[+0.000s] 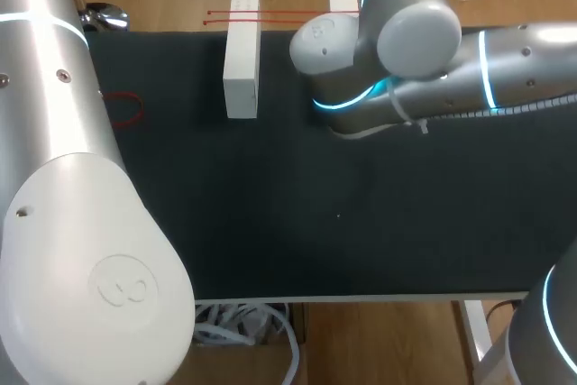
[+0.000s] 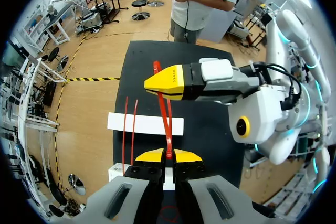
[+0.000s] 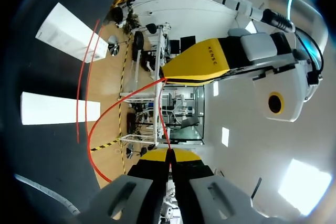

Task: Grab the tape and strap the tape.

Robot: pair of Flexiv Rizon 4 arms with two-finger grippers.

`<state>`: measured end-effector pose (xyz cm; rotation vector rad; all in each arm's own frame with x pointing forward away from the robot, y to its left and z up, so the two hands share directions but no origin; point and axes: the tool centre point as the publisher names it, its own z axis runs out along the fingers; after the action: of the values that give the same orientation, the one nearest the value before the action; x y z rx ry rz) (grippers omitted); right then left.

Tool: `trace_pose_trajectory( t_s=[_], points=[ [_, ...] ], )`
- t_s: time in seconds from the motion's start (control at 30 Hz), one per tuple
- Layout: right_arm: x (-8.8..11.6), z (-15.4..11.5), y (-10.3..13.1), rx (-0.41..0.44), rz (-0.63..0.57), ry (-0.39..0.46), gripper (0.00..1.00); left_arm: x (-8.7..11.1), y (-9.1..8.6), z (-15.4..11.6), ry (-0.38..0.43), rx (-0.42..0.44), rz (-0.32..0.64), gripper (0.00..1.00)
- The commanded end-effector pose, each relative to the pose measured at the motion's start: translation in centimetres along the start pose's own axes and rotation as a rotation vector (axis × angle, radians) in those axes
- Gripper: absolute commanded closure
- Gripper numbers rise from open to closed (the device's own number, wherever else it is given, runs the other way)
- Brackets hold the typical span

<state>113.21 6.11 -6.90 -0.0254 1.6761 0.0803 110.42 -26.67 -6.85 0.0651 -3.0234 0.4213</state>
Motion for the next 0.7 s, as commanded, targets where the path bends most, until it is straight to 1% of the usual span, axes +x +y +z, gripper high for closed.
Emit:
trace_pose_trajectory(
  t_s=[0.03,0.13,0.3,0.7],
  points=[
    [-0.08,0.14,-0.29,-0.003,0.028,-0.006,1.00,-0.34,-0.34,-0.27,0.010,-0.012,-0.002,1.00],
    [-0.11,0.20,-0.48,0.001,0.071,-0.011,1.00,-0.34,-0.34,-0.27,0.010,-0.012,-0.002,1.00],
    [-0.39,0.07,-0.47,-0.014,0.083,-0.015,1.00,-0.34,-0.34,-0.27,0.010,-0.012,-0.002,1.00],
    [-0.36,-0.36,-0.88,-0.023,0.056,-0.006,1.00,-0.34,-0.34,-0.27,0.010,-0.012,-0.002,1.00]
  ],
)
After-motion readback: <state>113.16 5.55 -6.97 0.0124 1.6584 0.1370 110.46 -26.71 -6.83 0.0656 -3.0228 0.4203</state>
